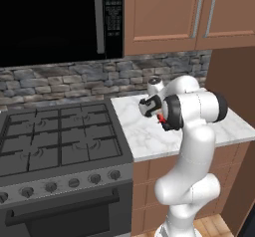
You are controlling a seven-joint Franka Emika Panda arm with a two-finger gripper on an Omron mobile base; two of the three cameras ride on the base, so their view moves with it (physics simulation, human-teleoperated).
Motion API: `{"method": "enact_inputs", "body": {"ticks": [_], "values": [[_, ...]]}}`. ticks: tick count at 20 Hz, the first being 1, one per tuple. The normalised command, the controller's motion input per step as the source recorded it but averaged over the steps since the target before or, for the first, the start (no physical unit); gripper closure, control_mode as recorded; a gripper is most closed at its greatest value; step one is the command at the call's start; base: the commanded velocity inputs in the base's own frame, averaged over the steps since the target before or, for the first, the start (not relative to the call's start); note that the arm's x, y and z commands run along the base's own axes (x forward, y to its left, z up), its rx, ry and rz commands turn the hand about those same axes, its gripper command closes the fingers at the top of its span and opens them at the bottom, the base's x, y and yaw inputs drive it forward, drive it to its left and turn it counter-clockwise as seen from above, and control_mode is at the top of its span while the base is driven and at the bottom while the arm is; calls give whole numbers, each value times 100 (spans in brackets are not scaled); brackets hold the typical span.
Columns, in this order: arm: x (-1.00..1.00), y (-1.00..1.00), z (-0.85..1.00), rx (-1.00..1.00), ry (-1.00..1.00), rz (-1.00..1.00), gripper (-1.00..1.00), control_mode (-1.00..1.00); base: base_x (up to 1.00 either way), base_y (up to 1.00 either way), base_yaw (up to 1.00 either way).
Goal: Take the fish from the fridge and place it on the digital scale on the counter by the fridge. Wait a few seconds for a reading, then move it to the plate on the dining counter.
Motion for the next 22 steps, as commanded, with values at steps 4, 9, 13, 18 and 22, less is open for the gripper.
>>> {"method": "enact_inputs", "body": {"ticks": [4, 9, 13, 18, 22], "values": [[21, -19, -22, -1, 0, 0, -100, -100, 0, 0, 0], [18, -33, -12, -2, 0, 0, -100, -100, 0, 0, 0], [7, -34, -21, -3, 0, 0, -100, -100, 0, 0, 0], [0, -29, -29, -2, 0, 0, 100, -100, 0, 0, 0], [0, -4, -13, 0, 0, 0, 100, -100, 0, 0, 0]]}}
